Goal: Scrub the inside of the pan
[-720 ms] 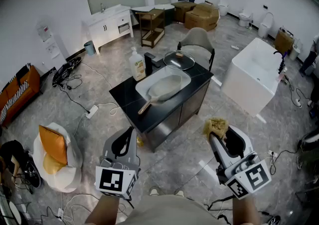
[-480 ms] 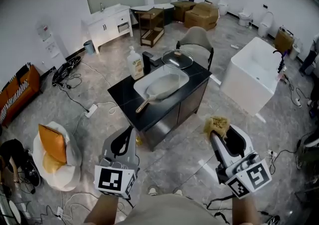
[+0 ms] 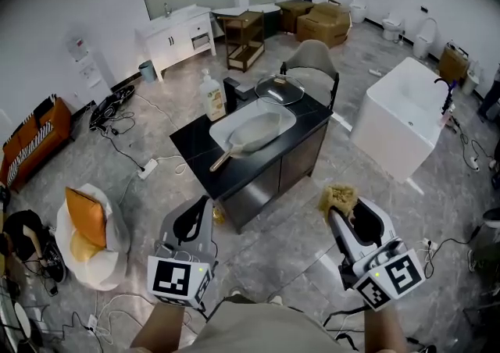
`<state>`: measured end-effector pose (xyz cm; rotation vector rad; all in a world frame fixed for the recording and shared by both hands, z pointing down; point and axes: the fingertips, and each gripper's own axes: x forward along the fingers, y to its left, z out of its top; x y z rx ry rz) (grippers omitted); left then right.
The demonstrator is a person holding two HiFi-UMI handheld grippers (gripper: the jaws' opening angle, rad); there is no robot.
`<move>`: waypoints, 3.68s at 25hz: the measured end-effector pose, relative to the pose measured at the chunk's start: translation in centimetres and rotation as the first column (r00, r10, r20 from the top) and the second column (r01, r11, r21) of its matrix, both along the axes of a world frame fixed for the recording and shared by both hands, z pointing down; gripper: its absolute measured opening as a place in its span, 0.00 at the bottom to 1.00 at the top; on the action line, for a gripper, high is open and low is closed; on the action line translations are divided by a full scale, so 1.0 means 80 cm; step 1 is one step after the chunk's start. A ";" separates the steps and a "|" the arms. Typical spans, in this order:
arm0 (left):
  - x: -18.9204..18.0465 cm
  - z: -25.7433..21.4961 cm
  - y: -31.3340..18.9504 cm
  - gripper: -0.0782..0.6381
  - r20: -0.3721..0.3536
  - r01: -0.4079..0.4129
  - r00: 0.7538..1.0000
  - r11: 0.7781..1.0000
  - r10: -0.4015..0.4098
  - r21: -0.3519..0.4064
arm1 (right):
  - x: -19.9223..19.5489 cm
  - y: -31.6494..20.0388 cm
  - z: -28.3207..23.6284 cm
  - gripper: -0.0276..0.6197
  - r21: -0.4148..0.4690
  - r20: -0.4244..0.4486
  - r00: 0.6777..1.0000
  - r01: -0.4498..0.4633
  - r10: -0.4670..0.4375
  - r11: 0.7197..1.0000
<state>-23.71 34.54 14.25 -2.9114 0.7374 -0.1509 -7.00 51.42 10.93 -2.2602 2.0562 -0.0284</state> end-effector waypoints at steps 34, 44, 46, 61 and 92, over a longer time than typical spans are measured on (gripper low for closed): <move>0.103 0.067 -0.161 0.11 0.042 0.051 0.998 0.996 -0.048 -0.072 | 0.117 -0.178 0.068 0.31 -0.097 0.016 0.999 0.048 -0.047 0.994; 0.157 0.095 -0.312 0.11 0.095 0.026 0.995 0.990 -0.013 -0.139 | 0.164 -0.342 0.084 0.31 -0.177 0.038 0.998 0.052 -0.046 0.983; 0.168 0.098 -0.342 0.11 0.101 0.021 0.995 0.989 -0.006 -0.145 | 0.172 -0.372 0.085 0.31 -0.187 0.039 0.998 0.049 -0.042 0.981; 0.196 0.127 -0.455 0.11 0.161 0.042 0.987 0.981 -0.011 -0.189 | 0.218 -0.516 0.125 0.31 -0.276 0.038 0.996 0.089 -0.081 0.957; 0.319 0.332 -0.496 0.33 0.534 0.293 0.843 0.889 -0.066 -0.353 | 0.313 -0.728 0.315 0.31 -0.503 0.153 0.741 0.628 -0.654 0.595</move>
